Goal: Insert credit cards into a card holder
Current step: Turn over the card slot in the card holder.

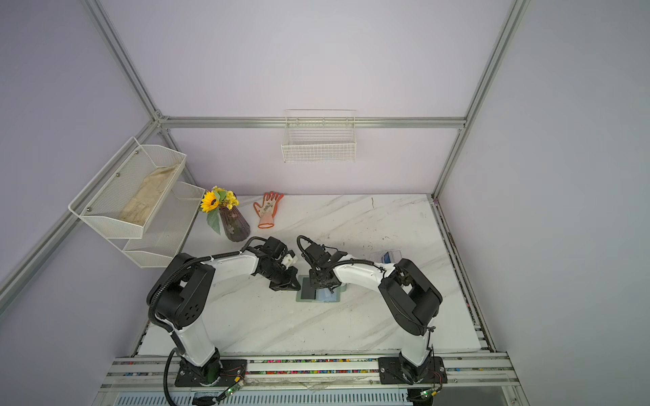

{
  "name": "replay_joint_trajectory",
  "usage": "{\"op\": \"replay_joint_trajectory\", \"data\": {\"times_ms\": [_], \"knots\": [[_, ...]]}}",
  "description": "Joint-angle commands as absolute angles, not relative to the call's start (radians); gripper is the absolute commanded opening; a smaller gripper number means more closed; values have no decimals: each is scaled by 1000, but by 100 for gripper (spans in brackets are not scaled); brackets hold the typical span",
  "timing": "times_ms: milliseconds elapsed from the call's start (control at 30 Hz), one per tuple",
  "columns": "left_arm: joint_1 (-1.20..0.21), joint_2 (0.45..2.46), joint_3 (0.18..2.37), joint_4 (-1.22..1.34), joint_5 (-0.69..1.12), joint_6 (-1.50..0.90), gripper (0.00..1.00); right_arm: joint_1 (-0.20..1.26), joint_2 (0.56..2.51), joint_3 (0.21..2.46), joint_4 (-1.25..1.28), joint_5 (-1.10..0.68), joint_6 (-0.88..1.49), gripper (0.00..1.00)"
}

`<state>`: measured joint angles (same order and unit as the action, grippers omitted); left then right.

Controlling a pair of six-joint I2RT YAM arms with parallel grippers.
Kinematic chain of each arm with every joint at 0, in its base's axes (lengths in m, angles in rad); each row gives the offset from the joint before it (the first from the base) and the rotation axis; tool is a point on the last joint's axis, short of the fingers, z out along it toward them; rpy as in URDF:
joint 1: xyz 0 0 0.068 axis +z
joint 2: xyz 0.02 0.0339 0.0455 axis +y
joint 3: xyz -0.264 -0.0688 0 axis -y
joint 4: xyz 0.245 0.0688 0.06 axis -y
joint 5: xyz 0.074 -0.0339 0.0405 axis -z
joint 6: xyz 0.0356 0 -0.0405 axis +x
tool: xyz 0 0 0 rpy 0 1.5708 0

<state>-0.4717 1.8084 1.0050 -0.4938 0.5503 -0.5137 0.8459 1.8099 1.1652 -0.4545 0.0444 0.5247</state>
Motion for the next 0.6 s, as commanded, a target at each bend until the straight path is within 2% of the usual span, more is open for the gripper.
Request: {"op": "replay_joint_trajectory", "data": {"times_ms": [0, 267, 567], "knots": [[-486, 1831, 971, -503, 541, -518, 0, 846, 1805, 1187, -436, 2, 518, 9], [-486, 1835, 971, -503, 540, -518, 0, 846, 1809, 1180, -381, -61, 526, 9], [-486, 1839, 969, -503, 535, -517, 0, 851, 1821, 1173, -360, -80, 534, 14]]}}
